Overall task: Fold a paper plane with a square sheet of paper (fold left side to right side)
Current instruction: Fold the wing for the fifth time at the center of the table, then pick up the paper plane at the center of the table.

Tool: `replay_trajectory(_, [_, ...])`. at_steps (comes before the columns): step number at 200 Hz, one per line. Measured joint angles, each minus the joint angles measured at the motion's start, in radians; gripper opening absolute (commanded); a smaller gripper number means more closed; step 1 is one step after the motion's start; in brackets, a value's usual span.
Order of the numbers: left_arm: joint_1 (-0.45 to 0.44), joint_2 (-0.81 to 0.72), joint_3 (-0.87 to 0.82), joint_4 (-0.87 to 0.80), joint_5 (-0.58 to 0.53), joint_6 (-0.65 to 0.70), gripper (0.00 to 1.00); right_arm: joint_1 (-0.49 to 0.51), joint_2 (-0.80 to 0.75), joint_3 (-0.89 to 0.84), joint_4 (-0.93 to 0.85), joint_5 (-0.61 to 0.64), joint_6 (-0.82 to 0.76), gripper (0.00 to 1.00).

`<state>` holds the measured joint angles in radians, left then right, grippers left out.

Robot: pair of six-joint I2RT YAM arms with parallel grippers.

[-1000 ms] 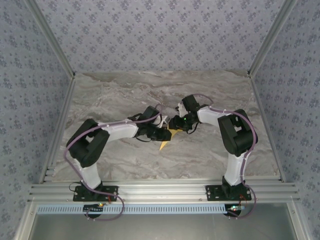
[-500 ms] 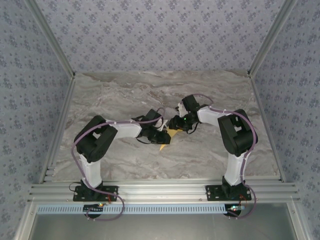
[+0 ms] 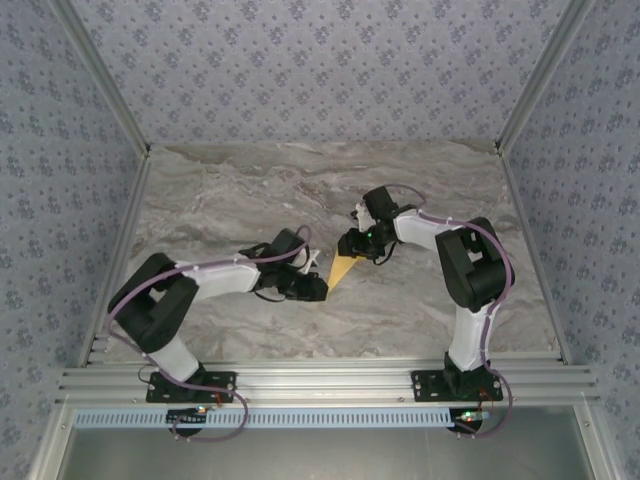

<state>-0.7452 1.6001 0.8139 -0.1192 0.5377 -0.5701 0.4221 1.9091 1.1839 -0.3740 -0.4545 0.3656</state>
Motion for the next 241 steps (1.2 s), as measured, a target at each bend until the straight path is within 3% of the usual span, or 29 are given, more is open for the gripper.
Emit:
replay_trajectory(50, [0.058,-0.286,-0.045,-0.005,-0.098,-0.035,0.36,0.026,-0.145,0.039,-0.066,0.177,-0.006,0.70])
replay_trajectory(85, [0.060,-0.393,-0.084,-0.044,-0.233,-0.048,0.40,0.158,-0.263,0.040,-0.118,0.389,0.125,0.77])
replay_trajectory(123, [0.061,-0.428,-0.120,-0.073,-0.313,-0.060,0.41,0.294,-0.167,0.071,-0.199,0.537,0.318,0.79])
replay_trajectory(160, [0.063,-0.436,-0.146,-0.073,-0.333,-0.068,0.41,0.325,-0.061,0.091,-0.257,0.622,0.425,0.76])
replay_trajectory(193, [0.063,-0.454,-0.156,-0.088,-0.349,-0.069,0.41,0.325,-0.052,0.090,-0.282,0.657,0.480,0.53])
replay_trajectory(241, [0.063,-0.461,-0.156,-0.102,-0.369,-0.068,0.41,0.333,-0.064,0.089,-0.292,0.658,0.495,0.08])
